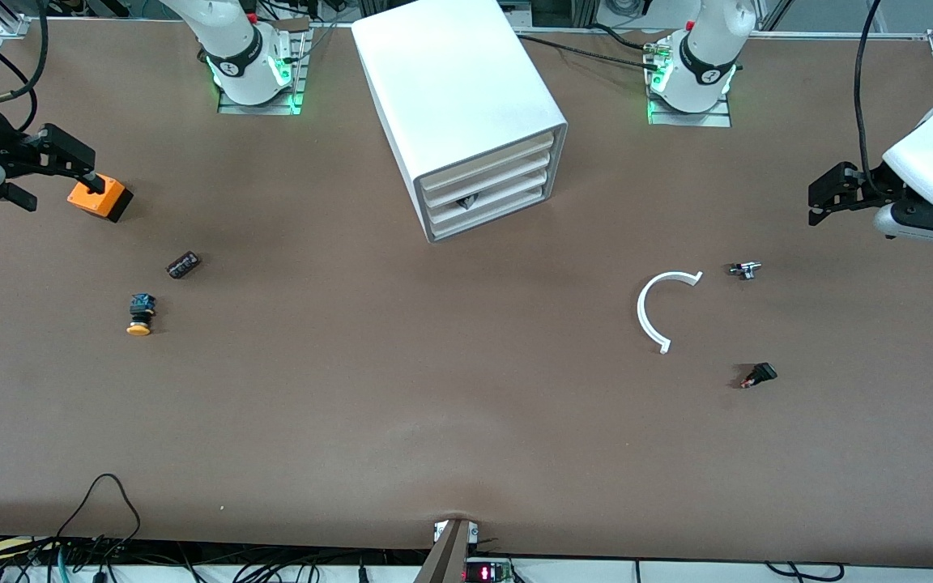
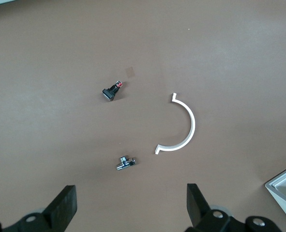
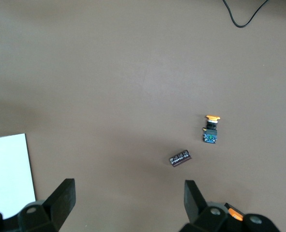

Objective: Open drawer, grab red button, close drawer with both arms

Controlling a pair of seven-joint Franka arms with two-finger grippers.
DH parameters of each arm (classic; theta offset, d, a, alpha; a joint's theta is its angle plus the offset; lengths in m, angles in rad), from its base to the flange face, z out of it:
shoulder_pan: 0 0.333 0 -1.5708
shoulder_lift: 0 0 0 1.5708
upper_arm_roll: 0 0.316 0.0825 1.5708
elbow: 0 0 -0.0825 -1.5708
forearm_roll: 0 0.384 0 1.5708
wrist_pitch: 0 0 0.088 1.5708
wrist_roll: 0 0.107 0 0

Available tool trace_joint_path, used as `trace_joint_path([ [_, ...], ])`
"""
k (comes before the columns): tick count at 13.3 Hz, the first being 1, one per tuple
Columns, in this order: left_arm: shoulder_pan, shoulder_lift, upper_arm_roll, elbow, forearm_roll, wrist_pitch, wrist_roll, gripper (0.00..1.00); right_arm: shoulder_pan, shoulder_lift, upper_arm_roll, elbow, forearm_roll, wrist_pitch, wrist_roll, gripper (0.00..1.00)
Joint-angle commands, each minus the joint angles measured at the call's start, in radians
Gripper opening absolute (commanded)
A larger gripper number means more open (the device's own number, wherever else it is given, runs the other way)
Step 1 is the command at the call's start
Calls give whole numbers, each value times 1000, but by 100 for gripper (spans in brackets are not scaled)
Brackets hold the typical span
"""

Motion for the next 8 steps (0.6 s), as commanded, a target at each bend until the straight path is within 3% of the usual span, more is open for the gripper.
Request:
trace_joint_path([
  [1,3,22,-1,42,-14,-24,-4,100,-7,-2,2,18,-11,-23,-20,99],
  [8,0,53,-2,36,-14,-41,-11,100,-10,-2,2,19,-32,-23,-60,99],
])
